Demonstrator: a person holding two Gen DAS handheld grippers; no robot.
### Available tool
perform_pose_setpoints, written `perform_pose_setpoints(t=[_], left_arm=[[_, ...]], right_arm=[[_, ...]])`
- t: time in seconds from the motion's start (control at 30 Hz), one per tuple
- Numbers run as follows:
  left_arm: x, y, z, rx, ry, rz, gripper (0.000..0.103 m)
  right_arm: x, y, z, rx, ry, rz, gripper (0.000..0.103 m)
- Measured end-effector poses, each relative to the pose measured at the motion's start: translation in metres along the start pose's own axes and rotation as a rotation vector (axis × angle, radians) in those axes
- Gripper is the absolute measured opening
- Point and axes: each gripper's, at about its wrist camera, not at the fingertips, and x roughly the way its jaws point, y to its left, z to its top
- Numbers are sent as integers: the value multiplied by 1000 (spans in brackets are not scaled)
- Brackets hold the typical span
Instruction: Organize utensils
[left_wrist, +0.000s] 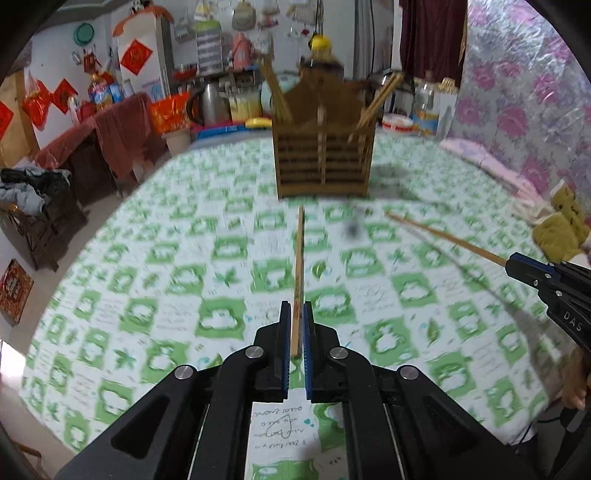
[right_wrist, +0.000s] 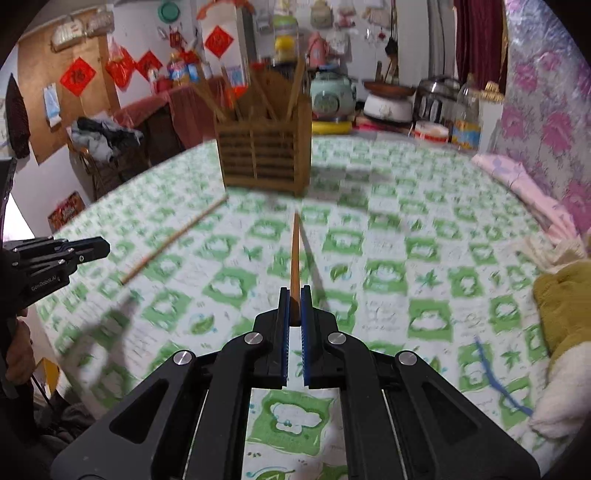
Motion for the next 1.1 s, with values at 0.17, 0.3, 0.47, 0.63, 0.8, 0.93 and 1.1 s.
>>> perform_pose_setpoints(t=[0.17,0.3,0.47,0.63,0.8,0.93,1.1], left_arm=[[-8,-6,2,23,-15,-17,10],[28,-3,-8,-2,87,-36,32],[59,4,-17,-21,148,-16,19],[53,5,-18,-30,142,-44,5],[10,-3,-4,-7,39,-24,5],[-23,-6,13,12,-40,-18,5],[-60,-9,41,19,-126,-38,5]], right_arm=[[-21,3,6,1,-55,16,6],[-13,3,3,7,-34,17,6],[-7,-1,-1,24,-16,25,7],[-9,3,-3,22,-19,28,7],[-17,4,1,20,-46,25,7],[-31,8,11,7,-87,22,7],[-51,16,30,-8,-152,34,7]])
